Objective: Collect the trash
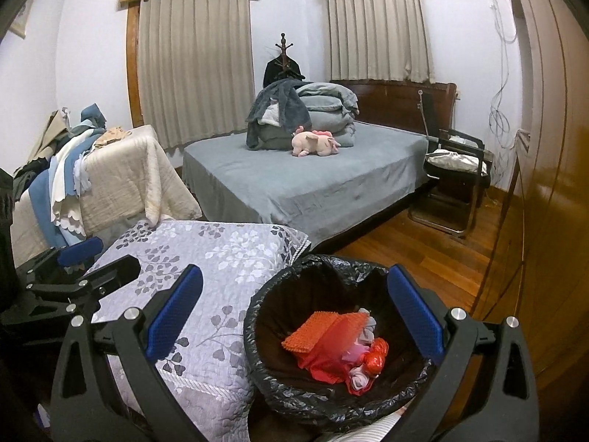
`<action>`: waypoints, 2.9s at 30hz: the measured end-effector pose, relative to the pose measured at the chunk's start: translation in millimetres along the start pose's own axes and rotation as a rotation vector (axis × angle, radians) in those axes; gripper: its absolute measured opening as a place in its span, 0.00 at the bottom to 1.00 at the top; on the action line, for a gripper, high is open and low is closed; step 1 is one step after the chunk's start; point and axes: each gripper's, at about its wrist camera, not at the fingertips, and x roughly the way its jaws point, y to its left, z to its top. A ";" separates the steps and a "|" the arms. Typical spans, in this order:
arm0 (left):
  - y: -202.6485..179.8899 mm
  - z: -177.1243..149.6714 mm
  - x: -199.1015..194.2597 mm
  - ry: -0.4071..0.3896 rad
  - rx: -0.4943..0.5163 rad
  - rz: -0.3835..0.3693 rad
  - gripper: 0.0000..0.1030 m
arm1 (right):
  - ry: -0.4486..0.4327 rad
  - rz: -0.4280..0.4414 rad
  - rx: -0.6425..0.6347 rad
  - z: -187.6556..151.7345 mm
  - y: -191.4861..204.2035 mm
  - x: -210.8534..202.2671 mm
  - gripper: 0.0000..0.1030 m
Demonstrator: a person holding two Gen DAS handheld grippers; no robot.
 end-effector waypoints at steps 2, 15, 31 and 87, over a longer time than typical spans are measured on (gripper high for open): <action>0.7 0.5 -2.7 -0.005 0.000 0.001 0.94 | -0.004 0.000 -0.002 -0.3 0.7 -1.8 0.95; 3.0 1.7 -8.1 -0.013 0.002 0.008 0.94 | -0.007 0.003 -0.009 -0.4 7.2 -2.0 0.95; 4.3 2.3 -9.1 -0.012 0.001 0.011 0.94 | -0.005 0.004 -0.009 0.2 9.1 -1.0 0.95; 8.1 -1.7 -12.7 0.000 -0.003 0.009 0.94 | 0.002 0.005 -0.010 0.1 11.8 1.7 0.95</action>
